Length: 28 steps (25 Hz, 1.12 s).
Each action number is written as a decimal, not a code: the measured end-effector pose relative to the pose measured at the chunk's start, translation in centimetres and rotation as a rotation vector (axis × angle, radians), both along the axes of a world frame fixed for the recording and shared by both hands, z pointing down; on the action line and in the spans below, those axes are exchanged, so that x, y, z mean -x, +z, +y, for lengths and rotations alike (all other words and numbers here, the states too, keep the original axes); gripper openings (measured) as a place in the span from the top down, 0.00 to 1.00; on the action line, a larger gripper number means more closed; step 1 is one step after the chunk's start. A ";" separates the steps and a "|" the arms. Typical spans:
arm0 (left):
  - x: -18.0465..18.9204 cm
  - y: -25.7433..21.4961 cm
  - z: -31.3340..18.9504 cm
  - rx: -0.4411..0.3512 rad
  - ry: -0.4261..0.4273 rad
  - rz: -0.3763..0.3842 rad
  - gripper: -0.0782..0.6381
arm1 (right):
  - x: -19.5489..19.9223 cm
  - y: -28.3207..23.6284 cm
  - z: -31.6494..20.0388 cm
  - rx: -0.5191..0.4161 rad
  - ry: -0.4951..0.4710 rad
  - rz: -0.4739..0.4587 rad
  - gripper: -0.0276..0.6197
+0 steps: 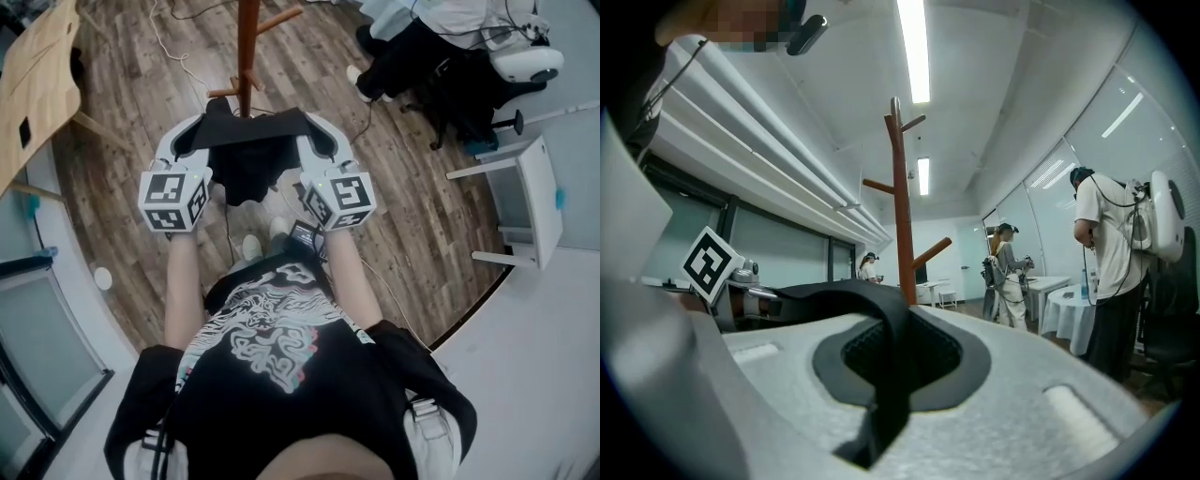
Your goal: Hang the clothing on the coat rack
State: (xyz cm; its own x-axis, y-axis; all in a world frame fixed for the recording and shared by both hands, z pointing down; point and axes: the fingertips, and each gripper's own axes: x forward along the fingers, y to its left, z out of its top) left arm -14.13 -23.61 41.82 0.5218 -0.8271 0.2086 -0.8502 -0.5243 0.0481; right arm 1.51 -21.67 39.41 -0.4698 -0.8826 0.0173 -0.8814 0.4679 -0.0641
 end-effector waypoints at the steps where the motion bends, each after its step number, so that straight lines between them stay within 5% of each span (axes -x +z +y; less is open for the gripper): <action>1: 0.1 0.1 0.0 0.002 -0.002 -0.001 0.89 | 0.1 0.1 0.0 0.001 -0.001 0.001 0.93; 28: -1.2 0.4 -4.6 0.020 -0.012 -0.091 0.89 | -1.3 -0.2 -5.6 0.017 -0.040 -0.016 0.93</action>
State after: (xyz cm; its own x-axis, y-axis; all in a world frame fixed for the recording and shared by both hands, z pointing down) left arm -12.95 -28.21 42.21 0.4899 -0.8285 0.2713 -0.8579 -0.5135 -0.0187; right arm 2.76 -27.28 39.25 -0.5053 -0.8626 0.0241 -0.8607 0.5018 -0.0864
